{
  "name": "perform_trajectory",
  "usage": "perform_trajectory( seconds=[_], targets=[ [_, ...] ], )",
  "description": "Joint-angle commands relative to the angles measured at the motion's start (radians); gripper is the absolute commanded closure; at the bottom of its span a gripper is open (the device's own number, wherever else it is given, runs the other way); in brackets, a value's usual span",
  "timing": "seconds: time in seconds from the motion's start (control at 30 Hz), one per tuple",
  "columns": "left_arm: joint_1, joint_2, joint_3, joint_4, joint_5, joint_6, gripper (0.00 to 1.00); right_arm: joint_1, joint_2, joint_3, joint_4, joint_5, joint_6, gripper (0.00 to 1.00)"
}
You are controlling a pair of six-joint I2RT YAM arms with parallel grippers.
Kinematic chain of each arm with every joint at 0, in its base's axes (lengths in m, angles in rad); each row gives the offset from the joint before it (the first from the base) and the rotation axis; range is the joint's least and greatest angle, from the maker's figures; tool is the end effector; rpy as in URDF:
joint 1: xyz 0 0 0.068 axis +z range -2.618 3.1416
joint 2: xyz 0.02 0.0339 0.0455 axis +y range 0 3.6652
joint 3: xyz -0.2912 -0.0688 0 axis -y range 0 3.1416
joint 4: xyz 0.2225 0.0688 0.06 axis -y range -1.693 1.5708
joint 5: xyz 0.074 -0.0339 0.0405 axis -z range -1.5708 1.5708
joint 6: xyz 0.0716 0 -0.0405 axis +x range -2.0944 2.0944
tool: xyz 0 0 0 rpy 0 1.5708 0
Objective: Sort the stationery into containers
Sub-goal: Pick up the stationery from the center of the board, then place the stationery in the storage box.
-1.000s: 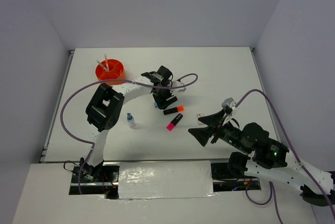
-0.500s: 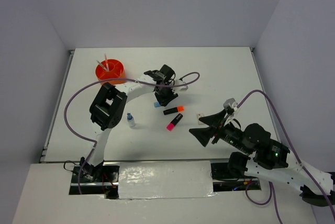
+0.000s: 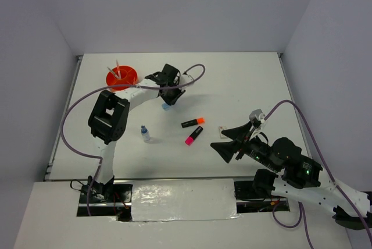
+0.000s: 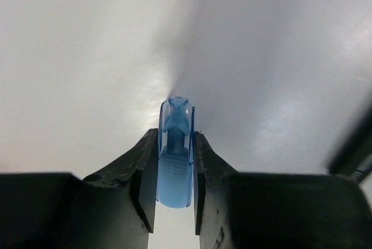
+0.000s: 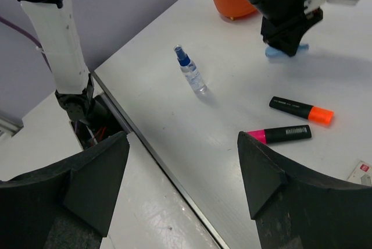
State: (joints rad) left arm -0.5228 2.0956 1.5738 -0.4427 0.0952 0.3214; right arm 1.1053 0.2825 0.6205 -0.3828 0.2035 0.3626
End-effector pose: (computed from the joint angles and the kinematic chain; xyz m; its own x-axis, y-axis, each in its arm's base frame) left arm 0.4051 -0.2413 0.1872 -0.5037 0.6532 -0.5653 0.7410 0.6631 0.1059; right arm 0.0463 0.0599 0.3186 -0.2971 0.1825 -0.9372 -0.7264 0.5939 0.3459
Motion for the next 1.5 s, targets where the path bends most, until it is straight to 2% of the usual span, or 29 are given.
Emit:
perform_trajectory(
  seconds=[0.0,0.07,0.2,0.33,0.47,0.67,0.77,1.0,1.13,1.47],
  targets=[
    [0.064,-0.109,-0.006,0.189,-0.087,-0.113,1.00,-0.005,0.000,-0.001,0.015,0.013,-0.001,0.18],
    [0.121,-0.134,-0.003,0.269,-0.161,-0.174,1.00,-0.005,0.007,-0.001,0.016,0.013,-0.002,0.18],
    [0.226,-0.167,0.015,0.354,-0.187,-0.271,1.00,-0.004,0.027,-0.001,0.024,0.016,-0.007,0.18],
    [0.256,-0.184,0.048,0.407,-0.319,-0.343,1.00,-0.005,0.056,0.004,0.031,0.020,-0.016,0.18],
    [0.265,-0.192,0.046,0.435,-0.420,-0.354,1.00,-0.004,0.075,0.005,0.039,0.019,-0.022,0.18],
    [0.293,-0.238,-0.067,0.571,-0.462,-0.381,1.00,-0.005,0.103,0.013,0.041,0.019,-0.028,0.18],
    [0.306,-0.272,-0.129,0.620,-0.454,-0.395,0.94,-0.005,0.107,0.016,0.039,0.016,-0.030,0.18],
    [0.310,-0.279,-0.158,0.639,-0.453,-0.372,0.93,-0.004,0.116,0.021,0.035,0.014,-0.033,0.18],
    [0.313,-0.287,-0.199,0.668,-0.447,-0.355,0.86,-0.005,0.119,0.021,0.038,0.011,-0.031,0.18],
    [0.319,-0.270,-0.209,0.674,-0.423,-0.361,0.78,-0.005,0.124,0.016,0.041,0.005,-0.025,0.18]
  ],
)
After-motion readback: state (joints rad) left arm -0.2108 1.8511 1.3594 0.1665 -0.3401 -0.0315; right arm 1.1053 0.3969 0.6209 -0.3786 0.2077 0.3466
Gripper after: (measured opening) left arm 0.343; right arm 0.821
